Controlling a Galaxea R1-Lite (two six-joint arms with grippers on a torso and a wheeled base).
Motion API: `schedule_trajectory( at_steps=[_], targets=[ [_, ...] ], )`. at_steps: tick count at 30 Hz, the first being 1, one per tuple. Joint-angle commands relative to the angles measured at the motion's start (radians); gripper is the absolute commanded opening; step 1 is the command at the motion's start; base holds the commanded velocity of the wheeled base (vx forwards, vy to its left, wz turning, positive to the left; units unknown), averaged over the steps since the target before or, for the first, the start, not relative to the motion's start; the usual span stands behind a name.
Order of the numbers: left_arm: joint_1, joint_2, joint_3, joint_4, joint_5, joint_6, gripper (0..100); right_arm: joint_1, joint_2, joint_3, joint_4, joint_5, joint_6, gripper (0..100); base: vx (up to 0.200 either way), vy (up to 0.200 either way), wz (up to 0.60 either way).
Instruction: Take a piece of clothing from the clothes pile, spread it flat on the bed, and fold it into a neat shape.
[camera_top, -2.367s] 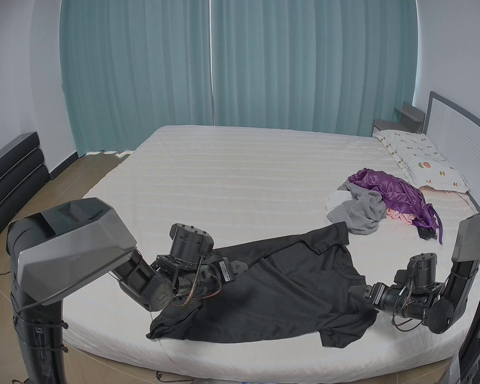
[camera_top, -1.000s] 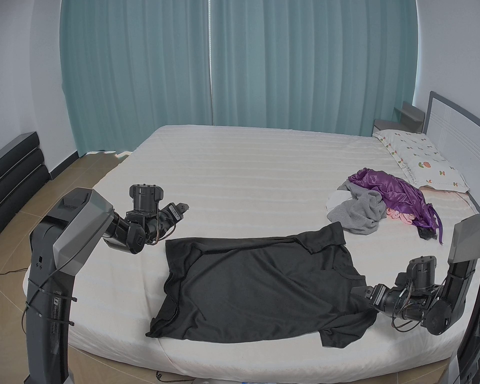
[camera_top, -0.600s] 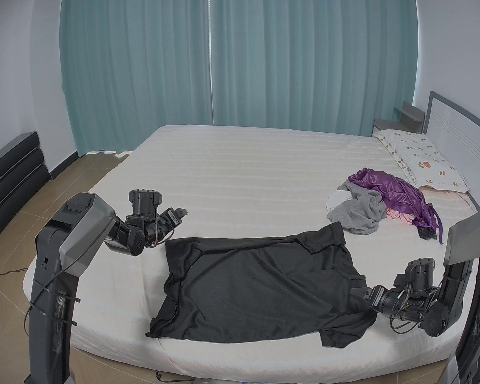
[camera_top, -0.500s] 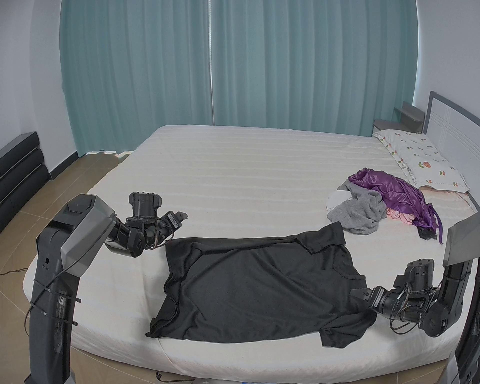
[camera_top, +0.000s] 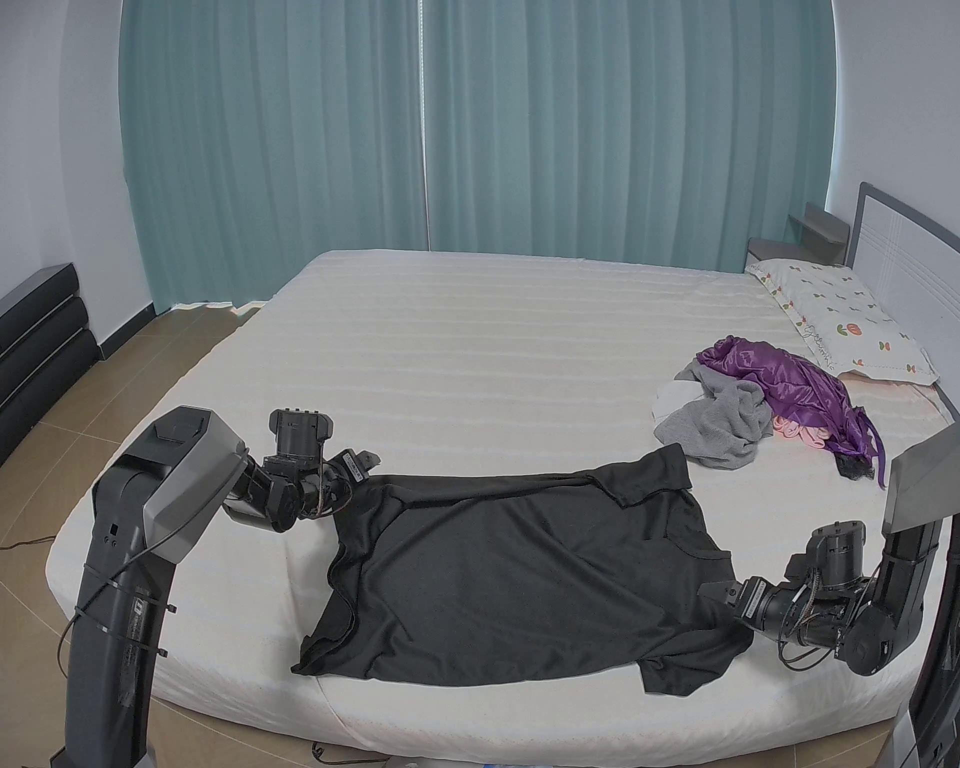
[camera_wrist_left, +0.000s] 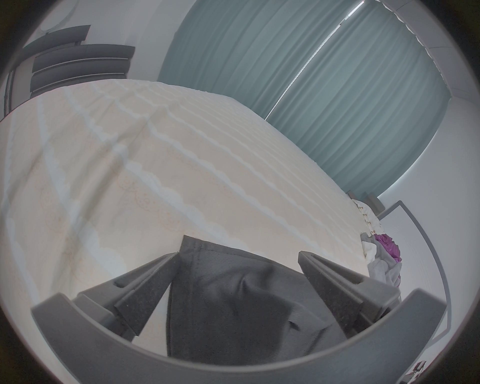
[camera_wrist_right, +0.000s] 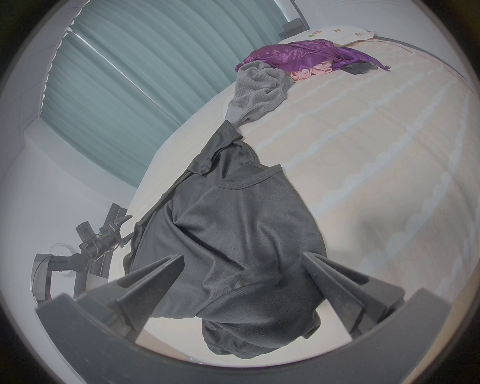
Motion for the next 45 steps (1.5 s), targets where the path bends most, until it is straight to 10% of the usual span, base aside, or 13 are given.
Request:
schedule_trajectory(
  at_steps=[1,20,21,45],
  targets=[
    [0.000,0.017,-0.005,-0.001,0.005,0.001,100,0.001,0.009,0.000,0.000,0.001,0.000,100,0.000,0.000,0.00],
    [-0.005,0.044,-0.028,0.033,0.060,0.033,100,0.001,0.011,0.000,-0.002,0.001,0.000,100,0.000,0.000,0.00],
    [-0.005,0.045,-0.038,0.035,0.060,0.029,0,0.001,0.011,0.000,-0.002,0.001,0.000,100,0.000,0.000,0.00],
    [0.092,0.111,-0.382,0.111,0.073,0.038,0,-0.001,0.055,0.000,-0.085,-0.019,0.029,100,0.000,0.000,0.00]
  ],
)
